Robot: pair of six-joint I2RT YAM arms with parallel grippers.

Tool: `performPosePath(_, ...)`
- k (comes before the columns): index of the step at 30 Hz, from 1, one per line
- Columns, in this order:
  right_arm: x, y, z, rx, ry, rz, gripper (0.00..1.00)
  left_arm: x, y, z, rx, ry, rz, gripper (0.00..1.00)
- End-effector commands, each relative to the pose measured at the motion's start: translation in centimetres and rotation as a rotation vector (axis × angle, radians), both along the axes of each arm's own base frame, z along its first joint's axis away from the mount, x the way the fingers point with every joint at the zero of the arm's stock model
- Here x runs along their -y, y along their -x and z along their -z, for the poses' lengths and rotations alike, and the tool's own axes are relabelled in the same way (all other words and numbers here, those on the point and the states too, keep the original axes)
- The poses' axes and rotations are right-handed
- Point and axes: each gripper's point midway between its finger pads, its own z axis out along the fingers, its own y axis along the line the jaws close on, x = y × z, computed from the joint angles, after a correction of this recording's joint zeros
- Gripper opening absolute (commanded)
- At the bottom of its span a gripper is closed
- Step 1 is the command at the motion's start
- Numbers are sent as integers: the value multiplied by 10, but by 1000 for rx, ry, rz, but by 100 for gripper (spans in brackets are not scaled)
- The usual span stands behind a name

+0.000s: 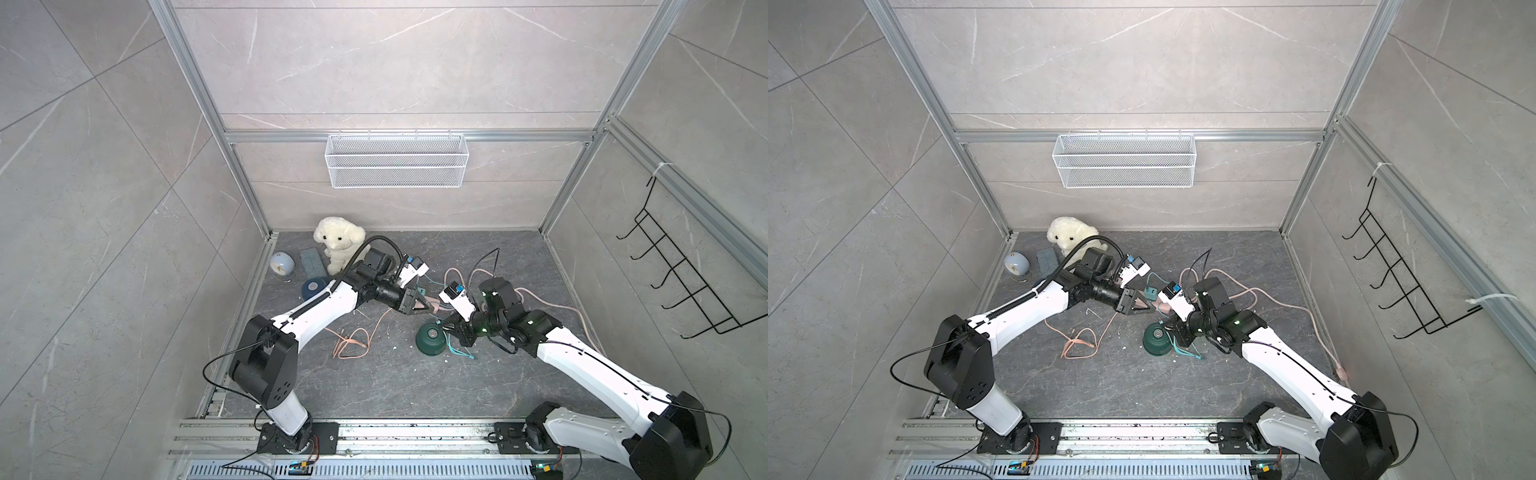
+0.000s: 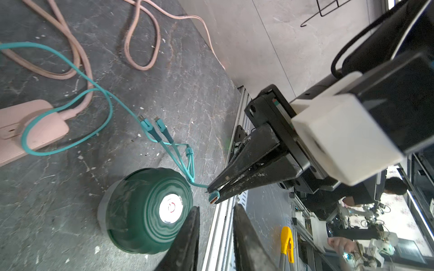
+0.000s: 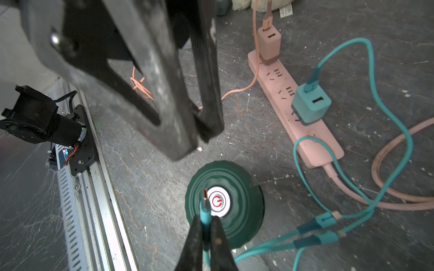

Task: Charge the cordless meat grinders
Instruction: Pick up the charging cable from the center of the board.

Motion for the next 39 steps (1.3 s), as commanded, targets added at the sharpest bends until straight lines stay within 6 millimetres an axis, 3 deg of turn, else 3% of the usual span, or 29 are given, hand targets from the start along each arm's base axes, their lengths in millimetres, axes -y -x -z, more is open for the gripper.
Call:
performPosePath(1, -10, -2, -17, 10, -48, -26, 8, 0, 9, -25, 82, 94, 51, 27)
performPosePath(8, -15, -2, -21, 1, -61, -45, 8, 5, 19, -29, 71, 134, 101, 23)
performPosePath(17, -19, -4, -33, 14, -86, -68, 8, 5, 35, -27, 51, 161, 167, 24)
performPosePath(22, -20, -3, -38, 14, -98, -78, 8, 4, 38, -25, 27, 162, 186, 19)
performPosePath(28, -19, 1, -40, 8, -101, -95, 8, -2, 29, -13, 57, 84, 137, 31)
performPosePath(39, -23, 2, -45, -5, -125, -119, 8, 0, 35, -16, 56, 110, 169, 27)
